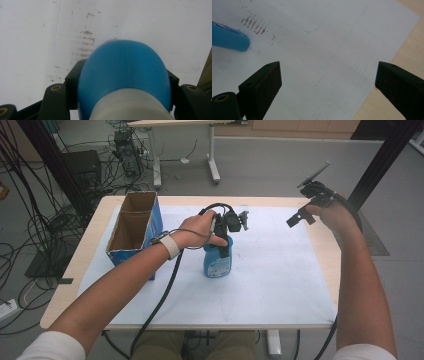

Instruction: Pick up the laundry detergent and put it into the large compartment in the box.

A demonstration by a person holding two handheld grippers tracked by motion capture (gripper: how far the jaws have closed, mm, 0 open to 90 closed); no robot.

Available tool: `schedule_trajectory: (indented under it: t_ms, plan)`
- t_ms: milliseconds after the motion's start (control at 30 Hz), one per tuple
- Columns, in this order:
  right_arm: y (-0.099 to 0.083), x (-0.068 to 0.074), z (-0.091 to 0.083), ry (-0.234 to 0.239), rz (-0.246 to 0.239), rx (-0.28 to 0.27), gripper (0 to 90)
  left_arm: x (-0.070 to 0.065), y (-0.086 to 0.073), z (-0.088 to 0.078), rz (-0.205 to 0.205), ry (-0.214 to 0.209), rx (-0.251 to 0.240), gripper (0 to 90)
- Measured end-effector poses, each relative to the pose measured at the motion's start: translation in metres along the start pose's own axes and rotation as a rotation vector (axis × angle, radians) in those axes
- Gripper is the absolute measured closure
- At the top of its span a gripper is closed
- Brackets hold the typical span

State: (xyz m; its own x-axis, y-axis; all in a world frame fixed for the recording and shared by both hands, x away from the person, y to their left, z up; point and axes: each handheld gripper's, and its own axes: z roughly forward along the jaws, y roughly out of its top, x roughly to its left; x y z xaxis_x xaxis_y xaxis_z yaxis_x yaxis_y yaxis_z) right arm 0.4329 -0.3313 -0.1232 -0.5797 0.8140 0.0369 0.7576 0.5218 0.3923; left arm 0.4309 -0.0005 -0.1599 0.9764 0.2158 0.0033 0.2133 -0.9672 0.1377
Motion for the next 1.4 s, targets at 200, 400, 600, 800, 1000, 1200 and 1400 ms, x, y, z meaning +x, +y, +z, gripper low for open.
schedule_trajectory:
  t_ms: [200, 400, 600, 800, 1000, 1200, 1400]
  plan:
    - [-0.002, 0.000, -0.001, -0.001, 0.000, -0.001, 6.8, 0.001, 0.000, -0.001, -0.014, -0.003, 0.008, 39.2]
    - [-0.003, 0.000, -0.003, -0.002, 0.005, -0.007, 6.8, 0.000, -0.004, -0.008, -0.052, 0.004, 0.002, 39.3]
    - [-0.004, 0.001, -0.004, -0.003, 0.004, -0.008, 6.8, -0.005, -0.006, -0.019, -0.075, 0.013, -0.002, 39.3]
    - [-0.004, 0.004, -0.005, -0.004, 0.000, -0.009, 6.8, -0.009, -0.008, -0.026, -0.110, 0.010, 0.000, 39.2]
    - [-0.005, 0.006, -0.008, -0.010, -0.002, -0.014, 6.9, -0.010, -0.011, -0.034, -0.156, 0.015, 0.005, 39.2]
    - [-0.005, 0.008, -0.009, -0.011, -0.002, -0.017, 6.9, -0.010, -0.016, -0.043, -0.191, 0.027, 0.002, 39.2]
    - [-0.005, 0.009, -0.010, -0.011, -0.006, -0.018, 6.9, -0.011, -0.019, -0.053, -0.236, 0.035, 0.002, 39.2]
